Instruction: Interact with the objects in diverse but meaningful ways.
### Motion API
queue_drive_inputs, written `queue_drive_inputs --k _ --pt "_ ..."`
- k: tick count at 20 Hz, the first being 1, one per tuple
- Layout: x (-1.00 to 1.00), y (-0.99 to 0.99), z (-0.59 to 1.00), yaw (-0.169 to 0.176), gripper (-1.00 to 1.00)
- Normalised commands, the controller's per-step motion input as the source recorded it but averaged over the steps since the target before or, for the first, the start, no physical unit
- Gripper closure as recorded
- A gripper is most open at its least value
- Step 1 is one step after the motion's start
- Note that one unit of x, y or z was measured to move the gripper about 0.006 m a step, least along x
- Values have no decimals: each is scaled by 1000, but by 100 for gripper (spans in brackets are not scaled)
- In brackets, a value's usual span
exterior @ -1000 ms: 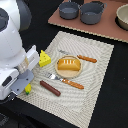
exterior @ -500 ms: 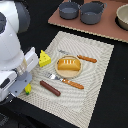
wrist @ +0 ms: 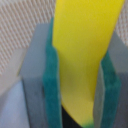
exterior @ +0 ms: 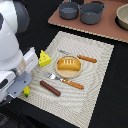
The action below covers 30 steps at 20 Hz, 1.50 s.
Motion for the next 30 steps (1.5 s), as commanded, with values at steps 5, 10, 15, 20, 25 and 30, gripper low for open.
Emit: queue_drive_inputs --k 5,10,15,20,25,30 --pt "555 702 870 47 100" --pt "436 826 437 66 100" --pt "371 845 240 81 100" --pt "455 871 258 76 100" --pt "445 874 192 68 100" --pt "426 864 130 65 100"
